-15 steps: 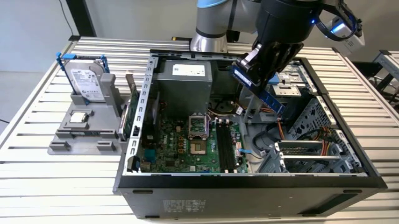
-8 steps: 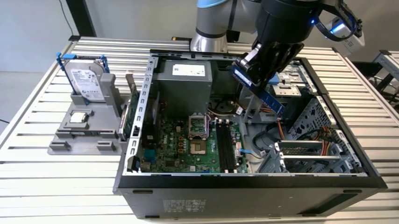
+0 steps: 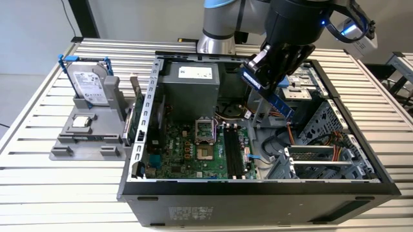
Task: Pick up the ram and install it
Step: 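Insert the ram into the slot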
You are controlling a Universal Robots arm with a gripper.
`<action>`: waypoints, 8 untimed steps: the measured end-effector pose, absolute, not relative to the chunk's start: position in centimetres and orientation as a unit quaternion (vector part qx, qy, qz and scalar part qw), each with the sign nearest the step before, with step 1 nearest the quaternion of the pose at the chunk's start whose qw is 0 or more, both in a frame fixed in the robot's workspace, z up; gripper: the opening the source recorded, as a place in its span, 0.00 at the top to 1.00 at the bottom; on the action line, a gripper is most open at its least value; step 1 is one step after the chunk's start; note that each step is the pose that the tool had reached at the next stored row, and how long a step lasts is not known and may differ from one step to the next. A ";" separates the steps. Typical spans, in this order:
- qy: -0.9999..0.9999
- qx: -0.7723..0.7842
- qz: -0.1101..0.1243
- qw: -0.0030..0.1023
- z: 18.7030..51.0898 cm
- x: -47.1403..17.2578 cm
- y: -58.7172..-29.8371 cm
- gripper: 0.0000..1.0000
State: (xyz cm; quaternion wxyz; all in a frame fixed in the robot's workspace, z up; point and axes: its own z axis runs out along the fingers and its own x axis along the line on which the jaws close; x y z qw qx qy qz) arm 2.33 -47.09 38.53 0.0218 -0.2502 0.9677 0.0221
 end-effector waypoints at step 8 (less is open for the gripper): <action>0.974 -0.225 0.022 0.022 38.5 2.4 -47.1 1.00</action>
